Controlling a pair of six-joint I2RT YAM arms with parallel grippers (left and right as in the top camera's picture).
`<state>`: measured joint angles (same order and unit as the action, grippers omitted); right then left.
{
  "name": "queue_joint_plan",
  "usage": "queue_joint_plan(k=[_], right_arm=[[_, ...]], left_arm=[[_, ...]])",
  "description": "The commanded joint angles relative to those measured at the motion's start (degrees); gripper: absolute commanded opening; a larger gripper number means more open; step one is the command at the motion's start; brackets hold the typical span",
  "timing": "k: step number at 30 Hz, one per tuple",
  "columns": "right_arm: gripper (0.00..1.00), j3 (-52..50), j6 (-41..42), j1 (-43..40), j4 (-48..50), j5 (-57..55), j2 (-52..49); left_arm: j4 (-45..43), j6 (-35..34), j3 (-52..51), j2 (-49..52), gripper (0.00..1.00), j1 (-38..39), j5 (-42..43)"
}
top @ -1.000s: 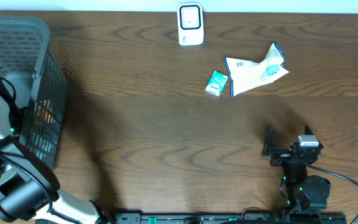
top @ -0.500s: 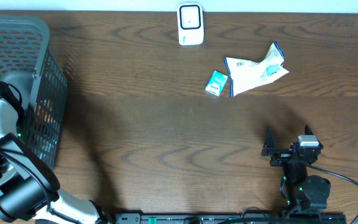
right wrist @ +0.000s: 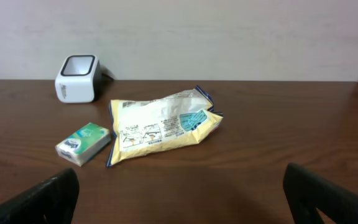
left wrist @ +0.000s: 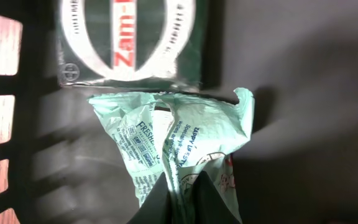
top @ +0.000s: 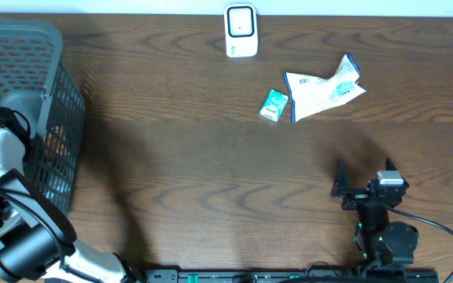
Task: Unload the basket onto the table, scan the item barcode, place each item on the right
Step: 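Reach the left gripper into the basket and grasp the green wipes pack, then hold the green pack under the scanner, then release it on the table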
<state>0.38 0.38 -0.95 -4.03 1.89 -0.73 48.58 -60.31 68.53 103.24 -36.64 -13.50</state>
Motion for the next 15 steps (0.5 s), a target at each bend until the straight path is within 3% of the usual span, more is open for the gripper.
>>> queue_joint_plan(k=[1, 8, 15], right_arm=[[0.99, -0.1, 0.2, -0.3, -0.2, 0.2, 0.2], [0.99, -0.1, 0.2, -0.3, -0.2, 0.2, 0.2], [0.99, -0.1, 0.2, -0.3, -0.2, 0.2, 0.2]], left_arm=[[0.1, 6.1, 4.1, -4.0, 0.08, 0.1, 5.3], [-1.3, 6.1, 11.0, -18.6, 0.08, 0.1, 8.4], [-8.1, 6.1, 12.5, -35.3, 0.08, 0.3, 9.3]])
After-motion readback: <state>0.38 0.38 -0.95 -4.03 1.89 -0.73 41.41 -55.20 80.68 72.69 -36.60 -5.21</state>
